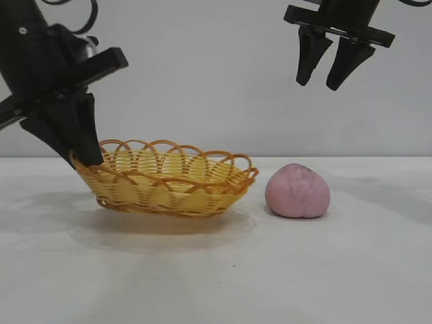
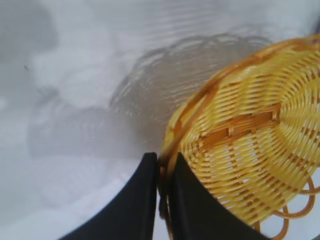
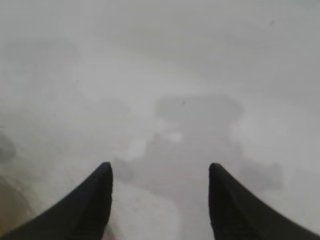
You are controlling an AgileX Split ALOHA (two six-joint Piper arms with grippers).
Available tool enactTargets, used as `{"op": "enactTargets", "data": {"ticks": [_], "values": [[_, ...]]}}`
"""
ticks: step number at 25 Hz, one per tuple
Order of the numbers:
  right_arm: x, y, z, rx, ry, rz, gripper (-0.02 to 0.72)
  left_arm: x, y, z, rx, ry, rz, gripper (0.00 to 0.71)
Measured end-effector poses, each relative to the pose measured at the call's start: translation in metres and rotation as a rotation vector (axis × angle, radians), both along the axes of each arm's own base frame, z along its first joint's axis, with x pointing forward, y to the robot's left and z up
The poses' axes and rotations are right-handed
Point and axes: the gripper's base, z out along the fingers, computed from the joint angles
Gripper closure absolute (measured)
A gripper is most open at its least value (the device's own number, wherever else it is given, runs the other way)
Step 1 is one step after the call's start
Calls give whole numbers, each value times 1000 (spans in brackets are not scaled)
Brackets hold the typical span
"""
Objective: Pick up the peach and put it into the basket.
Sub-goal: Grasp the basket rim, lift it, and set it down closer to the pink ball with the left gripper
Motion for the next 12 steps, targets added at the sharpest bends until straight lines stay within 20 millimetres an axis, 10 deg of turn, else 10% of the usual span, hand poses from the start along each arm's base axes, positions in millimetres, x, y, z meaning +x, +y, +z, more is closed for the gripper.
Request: {"op": "enactTargets", "data": {"ticks": [12], "values": [[-1,3,0,1,0,15,340,6,-5,-8,-60,-8,42,710]]}}
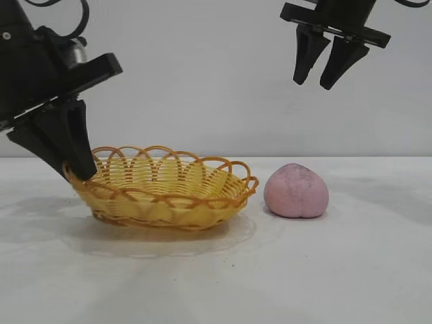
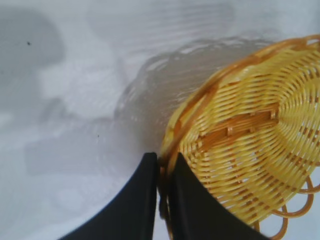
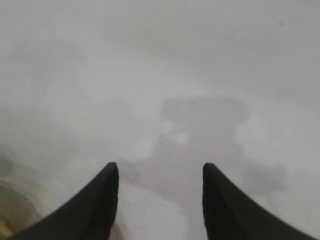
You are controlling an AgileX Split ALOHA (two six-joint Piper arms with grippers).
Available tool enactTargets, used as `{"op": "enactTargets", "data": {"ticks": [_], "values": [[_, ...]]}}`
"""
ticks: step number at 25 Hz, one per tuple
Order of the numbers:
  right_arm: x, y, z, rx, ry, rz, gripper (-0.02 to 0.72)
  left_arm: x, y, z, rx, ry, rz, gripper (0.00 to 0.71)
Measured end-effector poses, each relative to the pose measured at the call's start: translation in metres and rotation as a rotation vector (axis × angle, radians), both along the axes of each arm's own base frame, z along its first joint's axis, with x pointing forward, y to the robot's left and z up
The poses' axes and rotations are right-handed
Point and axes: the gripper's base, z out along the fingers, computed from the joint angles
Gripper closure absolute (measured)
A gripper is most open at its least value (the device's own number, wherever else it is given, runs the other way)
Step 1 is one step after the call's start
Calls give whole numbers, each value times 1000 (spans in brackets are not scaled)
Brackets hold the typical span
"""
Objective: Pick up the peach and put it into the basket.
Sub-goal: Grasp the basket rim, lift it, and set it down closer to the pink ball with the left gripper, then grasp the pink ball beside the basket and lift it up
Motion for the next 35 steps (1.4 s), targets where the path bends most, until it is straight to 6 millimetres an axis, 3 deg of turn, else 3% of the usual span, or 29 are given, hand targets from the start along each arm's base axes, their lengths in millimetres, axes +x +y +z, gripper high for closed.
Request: {"op": "enactTargets", "data": {"ticks": [1,2,6,13,19,26,31,35], "values": [[0,0,0,0,2,1,340,0,0,-2,0,7,-1,710],[-1,0,0,-1,6,2,340,0,0,-4,0,17,-6,644],[-1,0,0,-1,8,2,340,-2,-1,-8,-3,43,-15,644],[-1,0,0,-2,10,5,340,-7,3,-10,56,65,-97,373],[-1,0,0,-2,10,5,340,-6,17,15,73,-5,-74,359],[-1,0,0,-2,10,5,340,3,65,44,96,-117,64,359],[0,0,0,-1,5,4,340,16,101,53,263,-176,80,359],[0,0,0,0,5,3,340,21,117,82,453,-262,95,359]]}}
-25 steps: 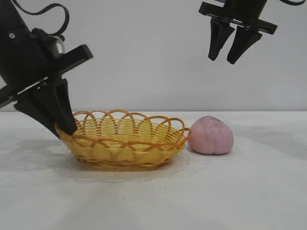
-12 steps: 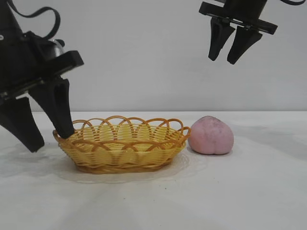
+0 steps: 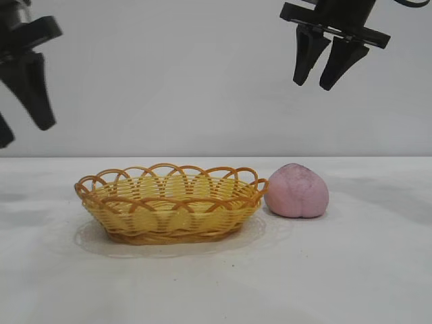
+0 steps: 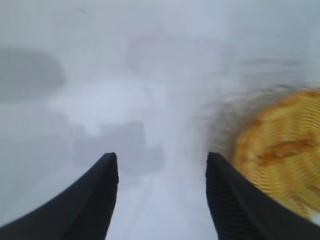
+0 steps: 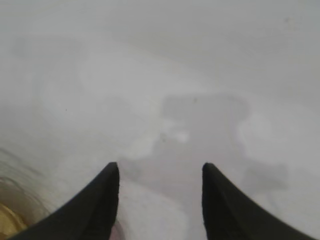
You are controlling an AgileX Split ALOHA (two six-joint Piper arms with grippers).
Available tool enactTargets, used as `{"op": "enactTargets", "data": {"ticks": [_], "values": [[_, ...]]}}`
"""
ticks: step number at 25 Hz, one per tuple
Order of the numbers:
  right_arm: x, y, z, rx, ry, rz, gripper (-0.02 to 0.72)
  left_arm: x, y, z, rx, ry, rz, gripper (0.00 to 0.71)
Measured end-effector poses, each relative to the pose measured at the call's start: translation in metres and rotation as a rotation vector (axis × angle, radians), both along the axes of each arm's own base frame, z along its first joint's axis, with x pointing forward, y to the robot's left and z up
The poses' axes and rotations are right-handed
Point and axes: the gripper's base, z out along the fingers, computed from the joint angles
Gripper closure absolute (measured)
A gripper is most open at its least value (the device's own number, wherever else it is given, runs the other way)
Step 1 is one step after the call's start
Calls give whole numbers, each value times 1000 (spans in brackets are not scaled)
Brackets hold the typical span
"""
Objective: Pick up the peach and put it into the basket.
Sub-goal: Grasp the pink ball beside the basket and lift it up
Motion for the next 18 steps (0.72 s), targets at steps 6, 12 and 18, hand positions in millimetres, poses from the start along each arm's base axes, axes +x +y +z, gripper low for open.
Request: {"op": "enactTargets", "data": {"ticks": [6,12,18], "values": [[-1,1,0,-1,6,3,340,-58,4,58,33,-152,30,359],[1,3,-6,12,23,1,340,-163,11,75,90,-198,91,359],[1,14,-18,23,44,20,340,-258,13,73,82,-239,142,359]]}}
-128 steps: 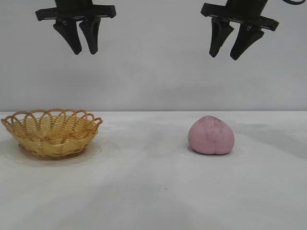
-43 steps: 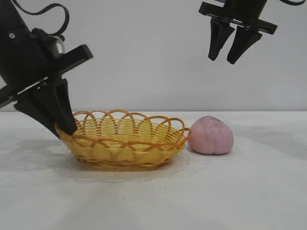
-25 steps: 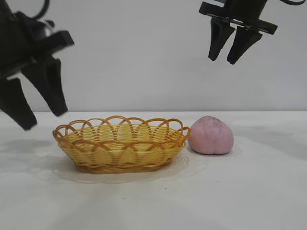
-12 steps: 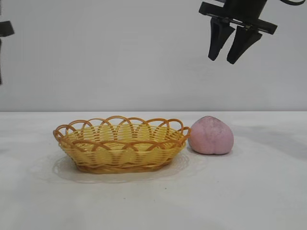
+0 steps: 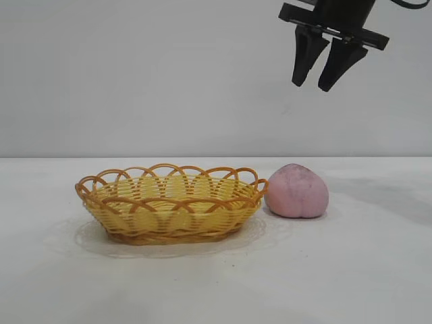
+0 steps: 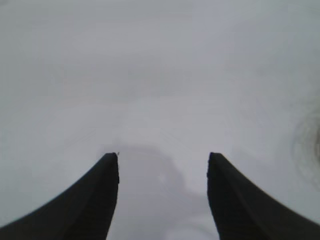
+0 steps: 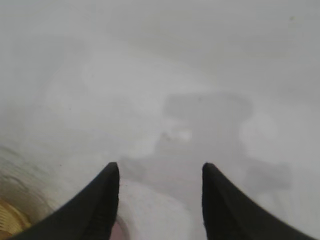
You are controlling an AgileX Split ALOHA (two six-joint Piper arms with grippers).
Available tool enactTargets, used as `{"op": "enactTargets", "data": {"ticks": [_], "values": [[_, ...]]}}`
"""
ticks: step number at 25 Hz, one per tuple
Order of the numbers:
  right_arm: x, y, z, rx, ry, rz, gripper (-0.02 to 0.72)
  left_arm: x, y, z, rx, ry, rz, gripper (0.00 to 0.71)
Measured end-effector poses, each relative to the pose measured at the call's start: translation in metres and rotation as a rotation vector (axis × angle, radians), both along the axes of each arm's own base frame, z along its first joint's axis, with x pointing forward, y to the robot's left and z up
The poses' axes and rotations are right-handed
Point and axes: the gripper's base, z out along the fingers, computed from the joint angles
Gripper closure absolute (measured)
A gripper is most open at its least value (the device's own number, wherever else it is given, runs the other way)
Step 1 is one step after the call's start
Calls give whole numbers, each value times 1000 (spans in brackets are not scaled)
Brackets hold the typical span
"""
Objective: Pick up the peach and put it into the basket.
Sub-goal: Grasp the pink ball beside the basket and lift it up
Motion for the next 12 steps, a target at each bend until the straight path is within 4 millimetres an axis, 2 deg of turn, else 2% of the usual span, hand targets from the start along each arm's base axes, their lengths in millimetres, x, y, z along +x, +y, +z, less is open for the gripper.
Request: {"op": "enactTargets", "data": {"ticks": [3,5,9,12], "values": [[-2,9,-2,3,-3,23,340,-35,0,-9,-9,-37,10,359],[-3,14,-4,3,1,36,340,-52,-1,-15,-21,-64,11,359],[-5,20,-4,4,1,53,340,-70,-3,-28,-32,-153,-6,359],[-8,20,-6,-9,34,68,340,-80,-4,-28,-34,-227,-22,359]]}}
